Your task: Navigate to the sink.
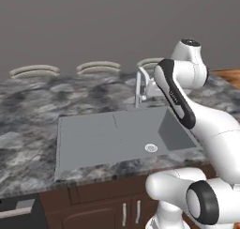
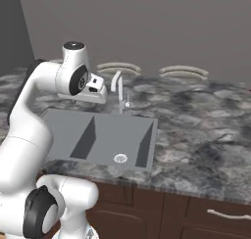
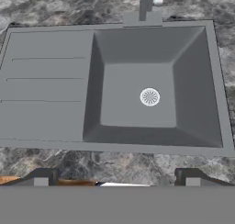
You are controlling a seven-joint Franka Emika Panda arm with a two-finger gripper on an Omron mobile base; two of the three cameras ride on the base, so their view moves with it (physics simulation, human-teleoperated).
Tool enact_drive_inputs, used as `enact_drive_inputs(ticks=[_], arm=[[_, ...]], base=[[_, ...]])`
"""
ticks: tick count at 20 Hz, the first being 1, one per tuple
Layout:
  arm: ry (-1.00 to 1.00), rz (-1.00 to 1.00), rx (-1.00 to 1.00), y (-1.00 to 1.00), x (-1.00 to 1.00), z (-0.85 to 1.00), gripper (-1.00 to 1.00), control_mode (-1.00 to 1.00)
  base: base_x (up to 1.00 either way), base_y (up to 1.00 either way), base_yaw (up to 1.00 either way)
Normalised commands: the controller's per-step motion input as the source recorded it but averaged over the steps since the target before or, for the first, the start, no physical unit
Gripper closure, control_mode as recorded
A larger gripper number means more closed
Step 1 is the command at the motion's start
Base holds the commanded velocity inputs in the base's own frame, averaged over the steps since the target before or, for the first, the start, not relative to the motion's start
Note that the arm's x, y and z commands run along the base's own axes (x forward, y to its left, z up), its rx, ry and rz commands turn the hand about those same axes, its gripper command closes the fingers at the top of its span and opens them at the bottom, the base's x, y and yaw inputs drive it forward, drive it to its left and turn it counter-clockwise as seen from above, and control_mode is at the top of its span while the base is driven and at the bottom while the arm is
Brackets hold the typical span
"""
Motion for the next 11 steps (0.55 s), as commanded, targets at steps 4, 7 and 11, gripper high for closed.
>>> enact_drive_inputs(ticks=[4,7,11], arm=[[0.00,0.00,0.00,0.00,0.00,0.00,-1.00,1.00],[0.00,0.00,0.00,0.00,0.00,0.00,-1.00,1.00],[0.00,0.00,0.00,0.00,0.00,0.00,-1.00,1.00]], base=[[0.29,-0.12,0.00],[0.26,-0.14,0.00],[0.17,-0.16,0.00]])
